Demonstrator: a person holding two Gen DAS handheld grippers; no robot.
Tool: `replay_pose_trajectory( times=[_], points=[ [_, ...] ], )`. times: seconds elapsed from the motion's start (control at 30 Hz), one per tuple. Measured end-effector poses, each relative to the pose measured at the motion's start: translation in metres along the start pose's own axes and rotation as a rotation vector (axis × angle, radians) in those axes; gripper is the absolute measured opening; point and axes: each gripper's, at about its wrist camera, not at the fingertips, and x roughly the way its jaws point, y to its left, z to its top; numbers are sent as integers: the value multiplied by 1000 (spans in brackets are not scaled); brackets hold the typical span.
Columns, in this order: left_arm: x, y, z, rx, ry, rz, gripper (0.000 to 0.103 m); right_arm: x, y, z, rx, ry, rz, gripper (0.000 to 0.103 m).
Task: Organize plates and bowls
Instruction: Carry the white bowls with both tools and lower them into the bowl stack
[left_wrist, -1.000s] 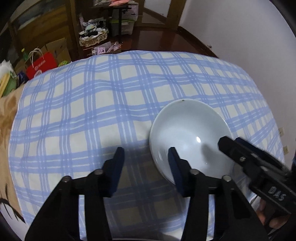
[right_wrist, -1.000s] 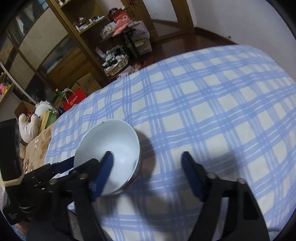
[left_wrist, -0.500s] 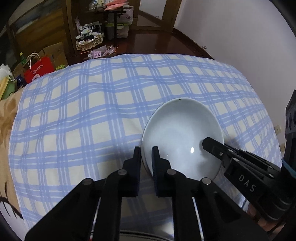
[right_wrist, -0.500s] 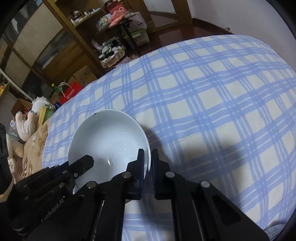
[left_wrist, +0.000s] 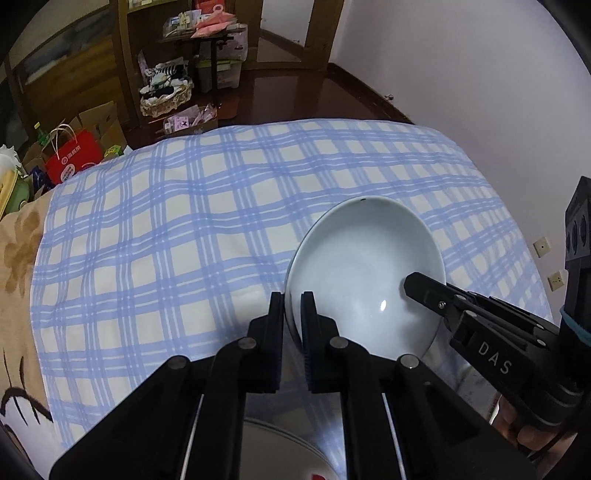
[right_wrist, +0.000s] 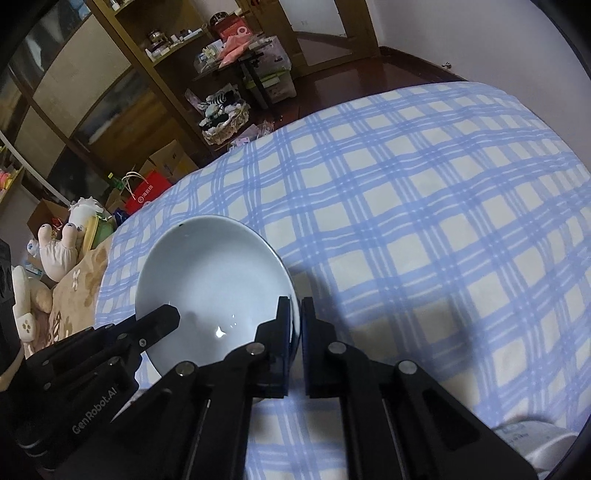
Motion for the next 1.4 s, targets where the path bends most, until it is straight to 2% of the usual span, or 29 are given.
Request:
replay_pose_trajectory(
  times=[0.3,0.9,1.4],
  points=[
    [-35,-32,-17,29,-19,-38,9,-50,-6,-12,-14,-27,-36,6],
    [-83,-116,-71,142,-26,-105,9,-155,-56,-70,55,-110,-107,6],
    [-91,-165,-103,209,2,-140,9,-192,-99,-112,119,-127,-130,6]
  ],
)
